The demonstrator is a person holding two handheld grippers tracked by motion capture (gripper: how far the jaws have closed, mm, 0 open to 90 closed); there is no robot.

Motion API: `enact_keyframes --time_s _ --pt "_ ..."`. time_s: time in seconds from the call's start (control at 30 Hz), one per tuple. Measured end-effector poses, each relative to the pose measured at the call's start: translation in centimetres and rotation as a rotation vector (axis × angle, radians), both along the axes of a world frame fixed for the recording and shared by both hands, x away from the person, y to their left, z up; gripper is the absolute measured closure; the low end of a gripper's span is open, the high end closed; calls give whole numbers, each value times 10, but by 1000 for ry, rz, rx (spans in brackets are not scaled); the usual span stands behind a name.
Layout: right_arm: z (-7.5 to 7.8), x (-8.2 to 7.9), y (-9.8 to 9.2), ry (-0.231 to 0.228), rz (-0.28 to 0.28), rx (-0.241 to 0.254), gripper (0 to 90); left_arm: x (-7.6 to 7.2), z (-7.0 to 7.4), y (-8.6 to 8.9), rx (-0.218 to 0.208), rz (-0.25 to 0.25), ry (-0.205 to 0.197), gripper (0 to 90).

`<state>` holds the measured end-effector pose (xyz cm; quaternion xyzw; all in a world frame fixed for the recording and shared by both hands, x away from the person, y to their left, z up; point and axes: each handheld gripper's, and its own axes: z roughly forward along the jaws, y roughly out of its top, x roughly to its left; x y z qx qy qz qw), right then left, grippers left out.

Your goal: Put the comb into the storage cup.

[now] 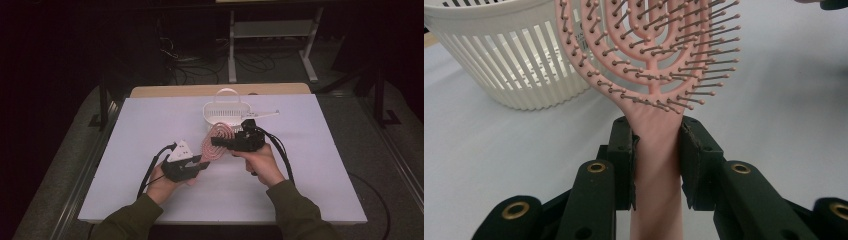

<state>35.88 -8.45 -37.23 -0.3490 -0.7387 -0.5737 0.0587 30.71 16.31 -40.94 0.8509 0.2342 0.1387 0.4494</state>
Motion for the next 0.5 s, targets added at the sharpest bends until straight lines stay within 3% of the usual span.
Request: enact_keyframes --time_s 0.5 --pt "0 -1 0 2 2 14 628 1 0 2 -7 -13 4 689"
